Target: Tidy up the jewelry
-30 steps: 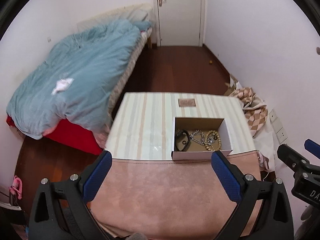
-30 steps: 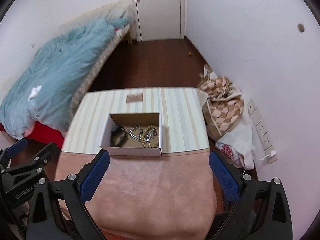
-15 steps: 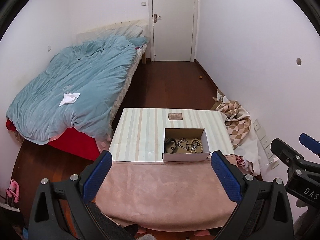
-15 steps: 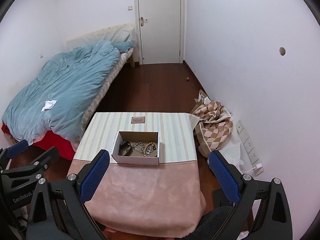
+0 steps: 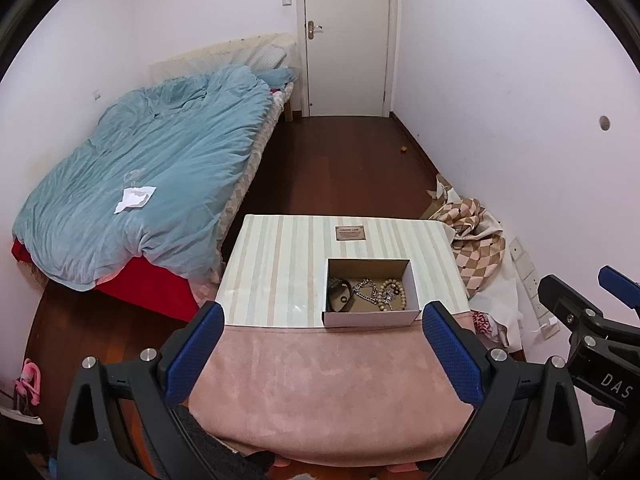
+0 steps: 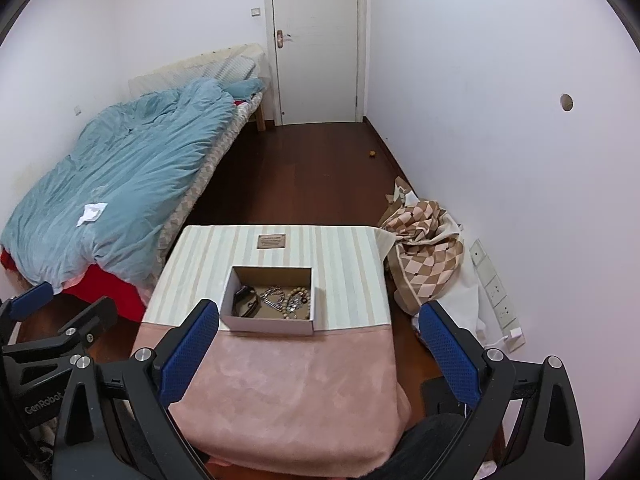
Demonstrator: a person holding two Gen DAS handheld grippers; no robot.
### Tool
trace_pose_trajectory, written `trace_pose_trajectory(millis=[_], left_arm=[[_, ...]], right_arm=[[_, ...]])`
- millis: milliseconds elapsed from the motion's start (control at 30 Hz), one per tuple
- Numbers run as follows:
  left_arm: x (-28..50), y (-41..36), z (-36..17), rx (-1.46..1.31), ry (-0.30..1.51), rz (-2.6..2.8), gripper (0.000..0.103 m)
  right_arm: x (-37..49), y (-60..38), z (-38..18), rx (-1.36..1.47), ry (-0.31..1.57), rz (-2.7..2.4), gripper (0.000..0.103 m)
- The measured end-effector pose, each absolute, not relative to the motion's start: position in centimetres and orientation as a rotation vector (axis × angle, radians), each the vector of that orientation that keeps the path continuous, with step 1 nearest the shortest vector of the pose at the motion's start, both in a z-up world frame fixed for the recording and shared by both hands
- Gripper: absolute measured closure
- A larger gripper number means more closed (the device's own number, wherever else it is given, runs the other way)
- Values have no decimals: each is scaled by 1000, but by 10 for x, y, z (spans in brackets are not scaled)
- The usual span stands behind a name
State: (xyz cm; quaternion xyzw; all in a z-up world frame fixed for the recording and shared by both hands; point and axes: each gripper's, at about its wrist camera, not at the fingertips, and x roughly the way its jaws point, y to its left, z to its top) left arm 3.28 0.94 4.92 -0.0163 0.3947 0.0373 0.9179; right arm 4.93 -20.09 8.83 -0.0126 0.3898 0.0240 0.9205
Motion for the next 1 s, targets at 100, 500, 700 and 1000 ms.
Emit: trace_pose_trajectory(millis=[100, 500, 700, 1000], left_arm=[[47, 9, 43, -33, 831, 85, 2], [93, 8, 14, -29, 932, 100, 2], [107, 8, 0, -31, 976, 107, 2], [111, 12, -11, -38, 1006, 125, 2]], right_arm=[[67, -202, 82, -27, 816, 40, 1], [120, -204, 50, -34, 905, 14, 0], [133, -200, 35, -55, 946, 11, 0], [139, -197, 28, -62, 972, 24, 0]])
